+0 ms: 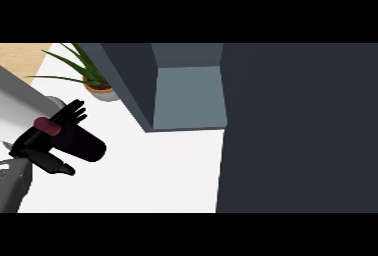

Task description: Pick up the wine, place it into the cabinet and close the cabinet

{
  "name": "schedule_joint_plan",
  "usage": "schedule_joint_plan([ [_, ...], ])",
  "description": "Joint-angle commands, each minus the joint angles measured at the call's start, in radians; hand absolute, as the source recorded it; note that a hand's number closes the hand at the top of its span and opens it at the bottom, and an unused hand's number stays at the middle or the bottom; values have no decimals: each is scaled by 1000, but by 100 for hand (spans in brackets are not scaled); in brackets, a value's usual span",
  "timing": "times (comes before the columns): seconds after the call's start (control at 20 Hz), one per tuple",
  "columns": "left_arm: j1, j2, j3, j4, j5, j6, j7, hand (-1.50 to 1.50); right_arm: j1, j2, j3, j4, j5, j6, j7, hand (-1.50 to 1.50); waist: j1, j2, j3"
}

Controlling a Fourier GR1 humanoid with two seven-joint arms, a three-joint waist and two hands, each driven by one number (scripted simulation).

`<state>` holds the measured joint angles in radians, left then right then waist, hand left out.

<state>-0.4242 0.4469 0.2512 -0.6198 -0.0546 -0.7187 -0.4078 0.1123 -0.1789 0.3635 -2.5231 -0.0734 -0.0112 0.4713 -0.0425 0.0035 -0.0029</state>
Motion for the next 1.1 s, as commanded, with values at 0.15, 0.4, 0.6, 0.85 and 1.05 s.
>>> schedule_joint_plan([
  [0.15, 32, -2, -58, 86, -73, -27, -173, -150, 66, 9, 69, -234, 2, -40, 90, -150, 7, -3, -1],
  [0.4, -32, -4, -15, 196, -24, -38, -180, -150, 62, -20, -2, -210, -53, -10, 54, -150, 0, 1, 0],
  [0.6, -28, -30, -23, 250, -28, -34, -211, -150, 20, -18, 23, -199, -47, -12, 79, -150, -1, 3, -2],
  [0.85, -61, -50, 36, 307, 45, -37, -167, -150, 33, -18, 31, -219, -29, -28, 97, -150, -4, 1, -2],
  [1.05, -113, -107, 46, 341, 69, -23, -118, -150, 17, -29, -49, -177, -87, -9, 48, -150, -5, 5, -1],
])
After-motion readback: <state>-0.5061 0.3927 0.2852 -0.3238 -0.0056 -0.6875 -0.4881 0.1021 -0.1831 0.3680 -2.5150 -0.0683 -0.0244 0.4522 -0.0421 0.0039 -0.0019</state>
